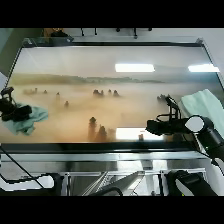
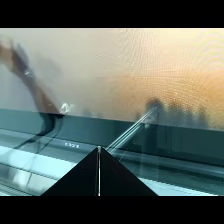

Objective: Fold the shirts.

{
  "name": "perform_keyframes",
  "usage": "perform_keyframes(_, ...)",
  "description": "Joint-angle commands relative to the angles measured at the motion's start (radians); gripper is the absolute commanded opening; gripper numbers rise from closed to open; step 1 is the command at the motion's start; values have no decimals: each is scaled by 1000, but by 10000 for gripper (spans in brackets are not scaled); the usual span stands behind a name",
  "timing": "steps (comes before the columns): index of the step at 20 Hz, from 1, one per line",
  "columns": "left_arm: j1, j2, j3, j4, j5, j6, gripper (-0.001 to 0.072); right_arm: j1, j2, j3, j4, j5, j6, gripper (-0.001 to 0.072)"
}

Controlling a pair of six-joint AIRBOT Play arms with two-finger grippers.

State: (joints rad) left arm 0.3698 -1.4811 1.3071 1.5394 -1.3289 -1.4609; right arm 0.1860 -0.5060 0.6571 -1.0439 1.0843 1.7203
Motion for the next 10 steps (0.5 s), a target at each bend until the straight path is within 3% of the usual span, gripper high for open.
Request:
perform_keyframes(1, -239, -1, 129, -254, -45, 16, 16, 1, 1, 0, 0, 0, 0, 25)
perform_keyframes(5, -566, -3, 157, -310, 69, -8, 16, 1, 0, 0, 0, 0, 0, 25)
perform_keyframes(10, -823, -71, 157, -312, 189, -33, 27, 1, 0, 0, 0, 0, 0, 25)
